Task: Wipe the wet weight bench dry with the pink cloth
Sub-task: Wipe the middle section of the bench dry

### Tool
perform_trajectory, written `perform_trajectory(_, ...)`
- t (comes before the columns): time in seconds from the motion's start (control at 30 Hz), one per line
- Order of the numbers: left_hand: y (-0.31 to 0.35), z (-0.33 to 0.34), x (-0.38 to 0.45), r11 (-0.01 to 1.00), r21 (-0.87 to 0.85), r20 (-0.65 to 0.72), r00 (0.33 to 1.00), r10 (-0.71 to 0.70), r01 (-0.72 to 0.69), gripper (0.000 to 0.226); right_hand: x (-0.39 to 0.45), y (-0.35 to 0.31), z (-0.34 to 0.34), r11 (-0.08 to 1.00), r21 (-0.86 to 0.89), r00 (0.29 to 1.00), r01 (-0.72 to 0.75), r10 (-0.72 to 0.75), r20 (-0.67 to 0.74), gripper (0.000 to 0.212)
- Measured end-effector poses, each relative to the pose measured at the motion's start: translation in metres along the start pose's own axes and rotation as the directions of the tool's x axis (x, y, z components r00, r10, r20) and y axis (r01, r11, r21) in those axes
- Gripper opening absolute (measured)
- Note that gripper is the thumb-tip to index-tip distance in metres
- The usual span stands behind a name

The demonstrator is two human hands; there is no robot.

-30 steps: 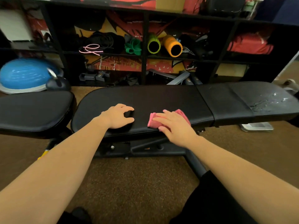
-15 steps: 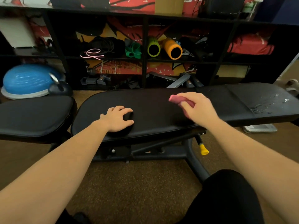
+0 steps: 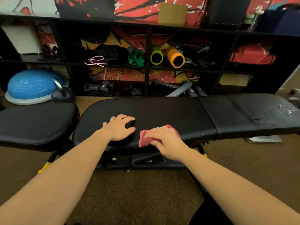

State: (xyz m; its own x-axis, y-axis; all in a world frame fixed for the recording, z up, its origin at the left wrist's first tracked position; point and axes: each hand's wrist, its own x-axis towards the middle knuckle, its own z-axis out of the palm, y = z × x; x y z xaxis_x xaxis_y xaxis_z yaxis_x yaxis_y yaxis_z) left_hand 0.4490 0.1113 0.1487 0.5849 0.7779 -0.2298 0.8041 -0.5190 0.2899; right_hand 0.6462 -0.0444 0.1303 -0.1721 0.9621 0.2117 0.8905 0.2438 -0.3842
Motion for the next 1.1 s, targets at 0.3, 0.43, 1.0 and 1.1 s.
perform_trajectory(0.3, 0.007, -0.014, 0.027, 1.0, -0.004, -0.065, 0.998, 0.015, -0.015, 0.055, 0.016, 0.049, -0.093, 0.898, 0.395, 0.885, -0.194, 0.334, -0.325, 0.04)
perform_trajectory(0.43, 0.007, -0.017, 0.046, 1.0, -0.005, -0.052, 0.999, 0.001, -0.001, 0.055, 0.024, 0.132, -0.134, 0.866, 0.188, 0.798, -0.463, 0.5, -0.337, 0.028)
perform_trajectory(1.0, -0.013, -0.01, 0.061, 0.997, -0.073, -0.096, 0.995, -0.028, 0.021, 0.049, 0.076, 0.105, -0.061, 0.967, -0.191, 0.954, -0.171, 0.211, 0.211, 0.044)
perform_trajectory(1.1, -0.013, -0.012, 0.054, 0.994, -0.096, -0.098, 0.993, -0.058, 0.049, 0.048, 0.065, 0.079, -0.049, 0.984, -0.139, 0.951, -0.107, 0.142, 0.274, 0.044)
